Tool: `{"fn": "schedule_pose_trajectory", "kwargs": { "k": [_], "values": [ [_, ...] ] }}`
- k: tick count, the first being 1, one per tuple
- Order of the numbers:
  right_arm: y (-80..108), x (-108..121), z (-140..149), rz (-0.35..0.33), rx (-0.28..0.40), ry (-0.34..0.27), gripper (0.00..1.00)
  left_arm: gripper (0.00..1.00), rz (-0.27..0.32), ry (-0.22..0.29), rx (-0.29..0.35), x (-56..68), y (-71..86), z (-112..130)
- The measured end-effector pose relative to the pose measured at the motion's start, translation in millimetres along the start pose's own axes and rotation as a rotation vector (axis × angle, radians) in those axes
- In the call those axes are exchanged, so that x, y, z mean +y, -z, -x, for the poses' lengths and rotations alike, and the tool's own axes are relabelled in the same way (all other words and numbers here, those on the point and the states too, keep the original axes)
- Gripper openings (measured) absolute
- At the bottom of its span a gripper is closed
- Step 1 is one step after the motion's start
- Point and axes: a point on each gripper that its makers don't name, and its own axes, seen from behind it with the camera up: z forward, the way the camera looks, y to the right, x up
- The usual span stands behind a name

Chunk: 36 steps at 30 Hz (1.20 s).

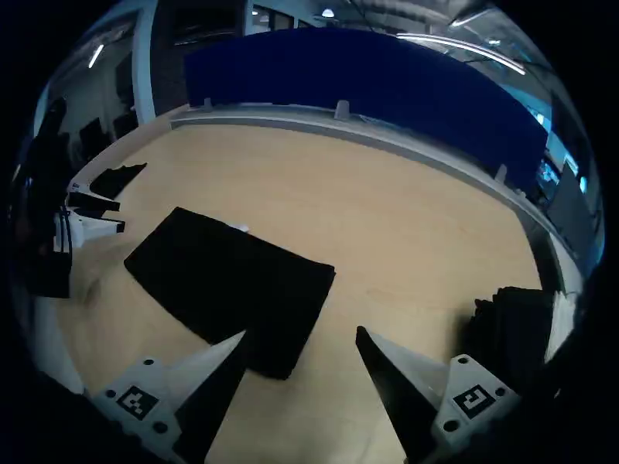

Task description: Fold towel

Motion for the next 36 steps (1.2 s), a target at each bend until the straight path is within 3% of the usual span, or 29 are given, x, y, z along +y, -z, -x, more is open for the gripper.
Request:
{"fn": "schedule_pose_trajectory", "kwargs": {
  "k": [9,21,29,36],
  "values": [
    [5.1,-5,10,-0.028,-0.004,0.023,1.0,0.93,-0.012,0.024,-0.006,2.1,18.9,15],
    [-1.0,-25,32,-0.127,-0.06,0.154,0.97,0.93,-0.064,0.066,-0.01,-3.4,54.4,40],
    [-8.4,-27,45,-0.15,-0.098,0.219,0.86,0.93,-0.107,0.122,-0.008,-14.3,77.2,56],
    [-18.2,-25,53,-0.17,-0.128,0.211,0.63,0.93,-0.133,0.151,-0.007,-24.6,88.8,64]
  ]
}}
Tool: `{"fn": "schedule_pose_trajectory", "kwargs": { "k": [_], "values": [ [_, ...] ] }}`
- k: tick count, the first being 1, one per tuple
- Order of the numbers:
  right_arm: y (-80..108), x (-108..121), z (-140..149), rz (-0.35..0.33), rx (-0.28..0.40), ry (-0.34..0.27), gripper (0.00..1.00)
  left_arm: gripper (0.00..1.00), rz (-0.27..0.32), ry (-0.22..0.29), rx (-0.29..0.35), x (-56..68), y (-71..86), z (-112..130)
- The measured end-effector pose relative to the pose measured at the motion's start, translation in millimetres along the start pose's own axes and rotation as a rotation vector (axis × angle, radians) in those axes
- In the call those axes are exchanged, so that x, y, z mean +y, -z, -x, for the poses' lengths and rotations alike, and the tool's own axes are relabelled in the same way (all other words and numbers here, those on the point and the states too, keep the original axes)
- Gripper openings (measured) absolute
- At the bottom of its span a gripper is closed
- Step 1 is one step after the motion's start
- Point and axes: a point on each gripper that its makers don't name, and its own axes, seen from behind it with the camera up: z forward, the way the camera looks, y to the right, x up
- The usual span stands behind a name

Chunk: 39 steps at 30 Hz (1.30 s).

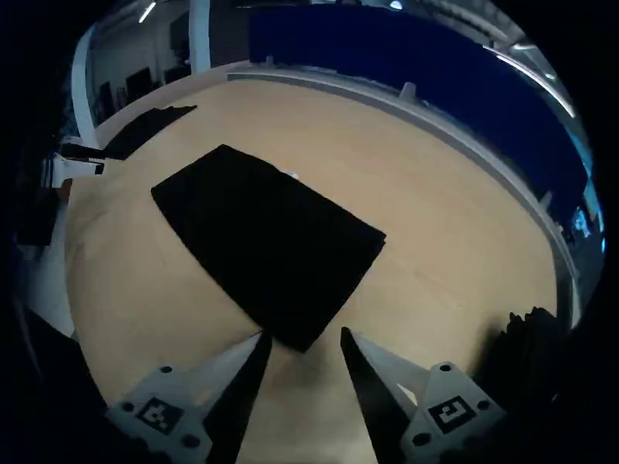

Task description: Fold towel

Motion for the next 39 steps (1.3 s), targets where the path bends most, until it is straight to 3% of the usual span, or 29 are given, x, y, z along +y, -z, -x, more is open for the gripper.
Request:
{"fn": "schedule_pose_trajectory", "kwargs": {
  "k": [5,12,18,26,39],
  "values": [
    [-5.2,-3,9,-0.026,-0.033,-0.008,0.56,0.93,-0.013,0.012,0.002,-7.1,5.5,2],
    [-8.5,-3,15,-0.03,-0.051,0.005,0.37,0.94,-0.018,0.027,0.002,-12.5,9.3,5],
    [-9.9,-4,12,-0.033,-0.043,0.003,0.35,0.94,-0.02,0.025,-0.004,-13.6,8.0,7],
    [-11.0,-5,10,-0.036,-0.042,0.02,0.07,0.94,-0.019,0.027,-0.004,-13.6,7.5,5],
    [4.3,-2,-16,-0.017,-0.015,0.095,0.04,0.93,-0.024,0.027,0.001,-17.8,11.3,1]
  ]
}}
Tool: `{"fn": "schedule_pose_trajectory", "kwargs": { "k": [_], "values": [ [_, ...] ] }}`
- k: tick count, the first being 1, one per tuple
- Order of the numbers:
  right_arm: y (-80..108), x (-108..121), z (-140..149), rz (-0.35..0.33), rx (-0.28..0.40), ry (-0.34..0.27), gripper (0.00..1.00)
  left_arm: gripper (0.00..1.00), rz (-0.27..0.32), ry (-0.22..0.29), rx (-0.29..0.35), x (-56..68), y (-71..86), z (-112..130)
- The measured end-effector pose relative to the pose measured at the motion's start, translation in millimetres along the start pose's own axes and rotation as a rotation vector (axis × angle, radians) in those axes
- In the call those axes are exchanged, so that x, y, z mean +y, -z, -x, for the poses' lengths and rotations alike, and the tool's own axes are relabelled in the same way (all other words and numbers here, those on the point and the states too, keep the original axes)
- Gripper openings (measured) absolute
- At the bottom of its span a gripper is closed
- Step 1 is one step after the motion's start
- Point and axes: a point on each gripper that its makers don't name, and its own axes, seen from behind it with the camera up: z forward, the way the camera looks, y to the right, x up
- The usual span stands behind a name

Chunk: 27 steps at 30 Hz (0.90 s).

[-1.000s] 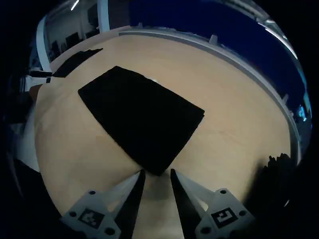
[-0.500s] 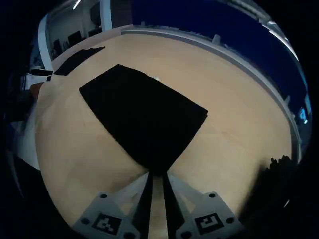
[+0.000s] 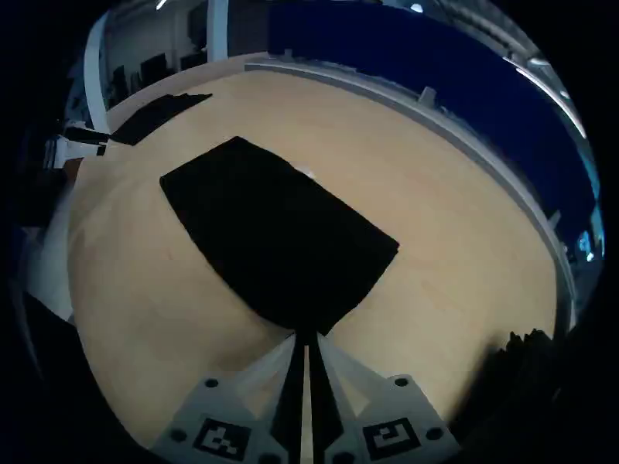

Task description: Fold towel

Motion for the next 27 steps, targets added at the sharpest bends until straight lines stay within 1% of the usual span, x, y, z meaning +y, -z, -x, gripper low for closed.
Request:
{"fn": "schedule_pose_trajectory", "kwargs": {
  "k": [6,12,18,21,27],
  "values": [
    [11.3,-2,-33,-0.002,0.021,0.083,0.04,0.93,-0.008,0.001,0.002,-3.5,4.1,-1],
    [23.4,-5,-75,-0.002,0.056,0.177,0.04,0.93,-0.011,0.015,0.008,-6.0,10.7,-1],
    [30.4,-14,-114,-0.004,0.09,0.279,0.03,0.93,-0.021,0.024,0.013,-12.2,16.5,-1],
    [29.4,-17,-127,-0.004,0.096,0.318,0.03,0.93,-0.023,0.029,0.014,-14.7,18.4,-1],
    [21.7,-27,-142,-0.018,0.103,0.36,0.03,0.93,-0.03,0.042,0.02,-20.3,24.6,-4]
  ]
}}
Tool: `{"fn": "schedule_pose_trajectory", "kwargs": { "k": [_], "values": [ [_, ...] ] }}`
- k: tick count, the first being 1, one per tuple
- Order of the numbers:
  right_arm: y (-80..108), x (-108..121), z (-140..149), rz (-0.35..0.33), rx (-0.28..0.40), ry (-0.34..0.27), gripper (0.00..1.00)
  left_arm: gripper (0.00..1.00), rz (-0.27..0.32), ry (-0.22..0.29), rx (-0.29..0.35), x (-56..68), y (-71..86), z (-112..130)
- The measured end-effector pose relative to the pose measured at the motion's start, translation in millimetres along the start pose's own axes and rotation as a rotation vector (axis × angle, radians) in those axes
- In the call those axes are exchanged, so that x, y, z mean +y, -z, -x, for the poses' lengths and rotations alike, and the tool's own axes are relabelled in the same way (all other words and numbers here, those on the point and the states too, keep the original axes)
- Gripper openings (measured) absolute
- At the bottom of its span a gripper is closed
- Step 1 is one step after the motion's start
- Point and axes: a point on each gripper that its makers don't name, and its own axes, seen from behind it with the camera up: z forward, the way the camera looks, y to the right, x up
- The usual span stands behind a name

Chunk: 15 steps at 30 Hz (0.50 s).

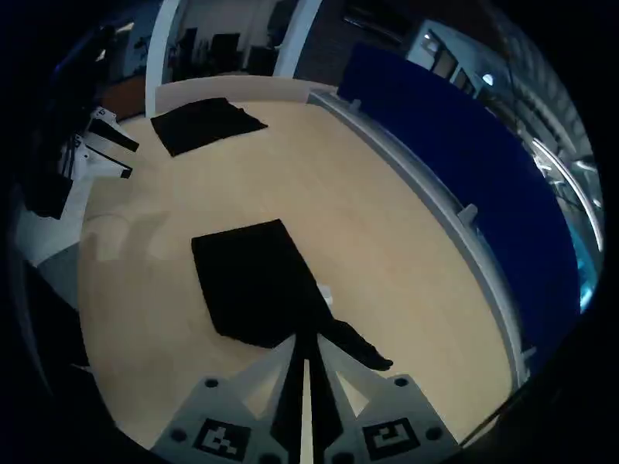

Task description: Fold towel

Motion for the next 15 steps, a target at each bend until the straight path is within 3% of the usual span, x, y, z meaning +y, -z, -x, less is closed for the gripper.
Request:
{"fn": "schedule_pose_trajectory", "kwargs": {
  "k": [9,15],
  "values": [
    [-29.7,-32,-47,-0.055,0.035,0.074,0.03,0.93,-0.033,0.029,0.007,-14.7,15.9,2],
    [-67.0,-73,-65,-0.093,0.035,0.077,0.03,0.93,-0.06,0.042,0.007,-24.5,27.5,7]
  ]
}}
